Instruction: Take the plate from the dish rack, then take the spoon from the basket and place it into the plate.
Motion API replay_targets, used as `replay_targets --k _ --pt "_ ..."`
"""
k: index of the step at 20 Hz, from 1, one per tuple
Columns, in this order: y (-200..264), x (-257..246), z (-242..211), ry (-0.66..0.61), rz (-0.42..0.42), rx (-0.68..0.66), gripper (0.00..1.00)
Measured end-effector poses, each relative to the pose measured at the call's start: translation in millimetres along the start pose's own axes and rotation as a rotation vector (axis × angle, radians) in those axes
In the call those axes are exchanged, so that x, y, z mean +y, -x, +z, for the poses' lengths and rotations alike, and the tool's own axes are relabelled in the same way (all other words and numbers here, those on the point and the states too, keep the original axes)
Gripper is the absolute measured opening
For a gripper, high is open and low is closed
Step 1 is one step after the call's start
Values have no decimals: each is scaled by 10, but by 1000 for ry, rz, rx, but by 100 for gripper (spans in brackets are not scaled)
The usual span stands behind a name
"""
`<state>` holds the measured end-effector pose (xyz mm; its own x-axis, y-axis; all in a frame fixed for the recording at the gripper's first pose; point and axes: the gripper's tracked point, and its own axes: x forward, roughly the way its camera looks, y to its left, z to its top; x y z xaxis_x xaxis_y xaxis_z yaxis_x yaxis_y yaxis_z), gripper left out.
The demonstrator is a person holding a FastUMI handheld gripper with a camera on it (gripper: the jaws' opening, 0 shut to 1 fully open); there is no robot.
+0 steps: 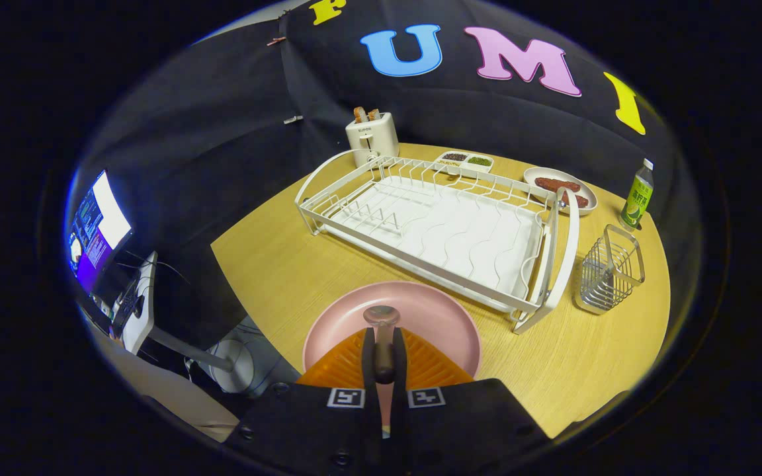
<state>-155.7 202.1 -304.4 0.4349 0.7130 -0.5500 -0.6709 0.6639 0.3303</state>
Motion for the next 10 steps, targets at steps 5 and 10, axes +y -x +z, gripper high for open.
replay_targets --k 5,10 --pt "-13 -136 -329 54 -6 83 17" --pt "-2 -212 -465 22 -20 114 21"
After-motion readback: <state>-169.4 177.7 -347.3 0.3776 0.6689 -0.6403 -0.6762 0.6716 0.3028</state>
